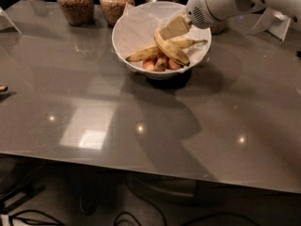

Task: Pick banana from white bowl

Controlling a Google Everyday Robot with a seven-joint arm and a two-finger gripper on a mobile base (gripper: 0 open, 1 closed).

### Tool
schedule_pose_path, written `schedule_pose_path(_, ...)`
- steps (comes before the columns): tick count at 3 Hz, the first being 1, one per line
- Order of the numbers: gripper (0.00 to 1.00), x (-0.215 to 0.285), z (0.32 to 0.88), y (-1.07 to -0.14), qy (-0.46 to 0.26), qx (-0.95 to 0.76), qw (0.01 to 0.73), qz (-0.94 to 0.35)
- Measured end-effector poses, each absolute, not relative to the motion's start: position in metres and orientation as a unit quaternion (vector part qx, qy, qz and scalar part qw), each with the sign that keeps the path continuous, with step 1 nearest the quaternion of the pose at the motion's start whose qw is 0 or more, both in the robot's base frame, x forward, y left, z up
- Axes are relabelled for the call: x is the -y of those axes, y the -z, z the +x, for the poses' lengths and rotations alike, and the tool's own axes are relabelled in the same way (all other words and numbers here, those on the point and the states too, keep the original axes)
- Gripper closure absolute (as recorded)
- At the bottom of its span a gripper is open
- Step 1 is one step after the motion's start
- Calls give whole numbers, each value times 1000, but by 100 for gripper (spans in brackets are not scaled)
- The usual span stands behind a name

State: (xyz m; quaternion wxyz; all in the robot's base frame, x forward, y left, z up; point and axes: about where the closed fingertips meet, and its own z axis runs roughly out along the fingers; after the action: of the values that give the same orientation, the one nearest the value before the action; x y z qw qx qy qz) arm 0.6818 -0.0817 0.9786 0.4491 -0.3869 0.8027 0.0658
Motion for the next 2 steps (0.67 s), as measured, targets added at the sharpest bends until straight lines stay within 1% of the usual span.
schedule_pose_path(1,37,75,695,-963,-78,-814,444,-367)
schedule_pose_path(2,36,67,698,-950,-94,-822,435,-354)
